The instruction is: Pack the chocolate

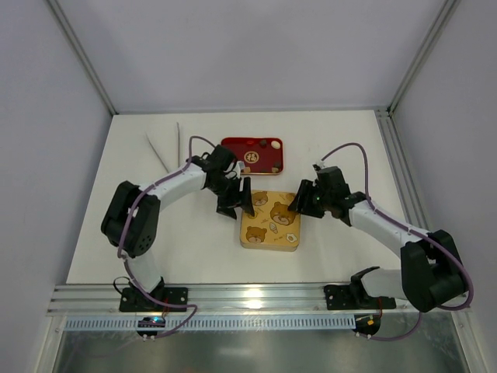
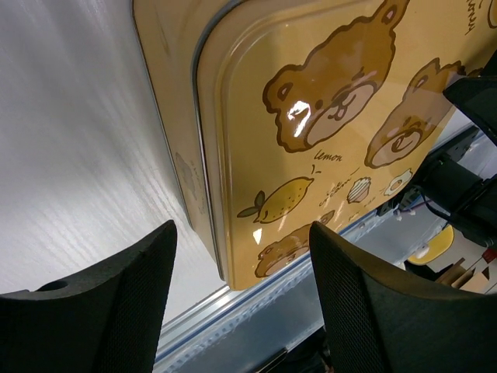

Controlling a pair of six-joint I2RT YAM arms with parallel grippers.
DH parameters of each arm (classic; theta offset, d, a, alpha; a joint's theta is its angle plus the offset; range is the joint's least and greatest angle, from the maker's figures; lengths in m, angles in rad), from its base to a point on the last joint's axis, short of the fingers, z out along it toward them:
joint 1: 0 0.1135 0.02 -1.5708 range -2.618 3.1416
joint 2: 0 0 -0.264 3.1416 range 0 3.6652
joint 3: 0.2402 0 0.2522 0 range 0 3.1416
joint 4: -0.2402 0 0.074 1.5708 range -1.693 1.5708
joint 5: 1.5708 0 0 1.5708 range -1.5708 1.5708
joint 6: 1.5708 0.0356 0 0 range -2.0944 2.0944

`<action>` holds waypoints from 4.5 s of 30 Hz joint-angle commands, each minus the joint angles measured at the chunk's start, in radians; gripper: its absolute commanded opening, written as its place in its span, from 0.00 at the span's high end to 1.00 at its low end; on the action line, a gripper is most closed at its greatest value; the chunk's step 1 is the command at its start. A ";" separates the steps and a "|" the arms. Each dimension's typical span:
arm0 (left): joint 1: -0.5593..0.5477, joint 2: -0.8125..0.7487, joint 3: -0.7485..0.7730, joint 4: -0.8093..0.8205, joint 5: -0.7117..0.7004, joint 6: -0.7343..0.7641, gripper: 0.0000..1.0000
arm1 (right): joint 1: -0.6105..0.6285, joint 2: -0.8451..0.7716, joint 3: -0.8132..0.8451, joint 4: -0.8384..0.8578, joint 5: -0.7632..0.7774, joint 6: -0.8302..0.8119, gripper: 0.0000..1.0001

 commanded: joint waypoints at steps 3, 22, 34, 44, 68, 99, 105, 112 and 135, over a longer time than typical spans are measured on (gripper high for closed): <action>-0.004 0.021 0.055 0.028 0.035 -0.014 0.32 | -0.002 0.019 0.057 0.021 -0.010 0.009 0.49; -0.004 0.072 0.176 -0.074 0.038 0.011 0.34 | -0.025 0.099 0.147 -0.048 -0.073 -0.008 0.54; -0.002 0.141 0.226 -0.107 0.030 0.028 0.34 | -0.030 0.140 0.175 -0.071 -0.070 -0.022 0.53; 0.007 0.193 0.220 -0.096 -0.039 0.025 0.32 | -0.037 0.197 0.150 -0.039 -0.038 -0.034 0.40; 0.047 0.213 0.256 -0.117 -0.076 0.037 0.28 | -0.048 0.265 0.186 -0.028 -0.018 -0.045 0.41; 0.056 0.012 -0.127 0.141 -0.080 -0.083 0.35 | -0.050 0.222 0.204 -0.072 0.017 -0.067 0.32; 0.097 -0.037 -0.001 0.042 -0.079 0.009 0.29 | -0.085 0.179 0.288 -0.143 0.034 -0.085 0.19; 0.143 -0.133 0.154 -0.039 -0.064 0.091 0.27 | -0.123 0.070 0.385 -0.195 0.014 -0.114 0.12; 0.143 -0.719 -0.063 -0.042 -0.197 0.105 0.23 | -0.123 -0.516 0.321 -0.270 0.312 -0.166 0.02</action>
